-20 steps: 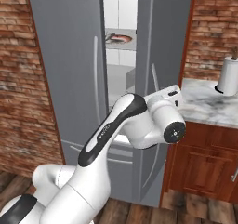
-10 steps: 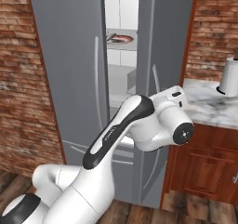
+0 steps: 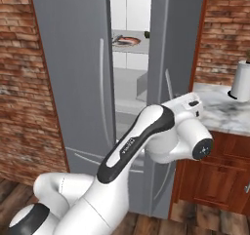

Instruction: Retrieve the fish from the fridge and place it on the saucepan with marinade on the stove.

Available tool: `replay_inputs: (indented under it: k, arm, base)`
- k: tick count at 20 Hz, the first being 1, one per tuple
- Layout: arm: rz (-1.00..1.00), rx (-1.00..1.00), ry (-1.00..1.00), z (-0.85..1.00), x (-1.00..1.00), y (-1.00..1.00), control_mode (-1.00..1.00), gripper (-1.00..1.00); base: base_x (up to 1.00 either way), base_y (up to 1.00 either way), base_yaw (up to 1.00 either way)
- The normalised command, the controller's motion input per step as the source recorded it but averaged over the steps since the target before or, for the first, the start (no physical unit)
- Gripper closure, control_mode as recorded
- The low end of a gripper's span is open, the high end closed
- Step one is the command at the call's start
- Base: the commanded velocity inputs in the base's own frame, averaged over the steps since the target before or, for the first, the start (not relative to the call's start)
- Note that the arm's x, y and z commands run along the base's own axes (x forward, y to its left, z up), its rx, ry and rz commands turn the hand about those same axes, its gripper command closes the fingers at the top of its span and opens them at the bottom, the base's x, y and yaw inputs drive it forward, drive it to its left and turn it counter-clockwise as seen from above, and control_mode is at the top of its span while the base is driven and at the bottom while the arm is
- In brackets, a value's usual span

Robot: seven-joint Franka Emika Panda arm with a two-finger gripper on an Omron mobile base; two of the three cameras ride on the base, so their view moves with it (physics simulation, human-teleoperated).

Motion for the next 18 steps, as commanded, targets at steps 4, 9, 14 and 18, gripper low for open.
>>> replay_inputs:
  k: [4,9,14,18]
  arm:
    - [0.02,0.12,-0.03,0.0,0.03,-0.48,-1.0,-1.0]
    - [0.17,0.13,0.03,0.0,0.18,-0.25,-1.0,-1.0]
    - [0.32,0.07,0.19,0.0,0.14,-0.04,-1.0,-1.0]
    - [0.42,0.04,0.2,0.0,0.02,-0.01,-1.0,-1.0]
  base:
    - [0.0,0.0,0.0]
    - [0.0,0.0,0.0]
    - [0.0,0.0,0.0]
    - [0.0,0.0,0.0]
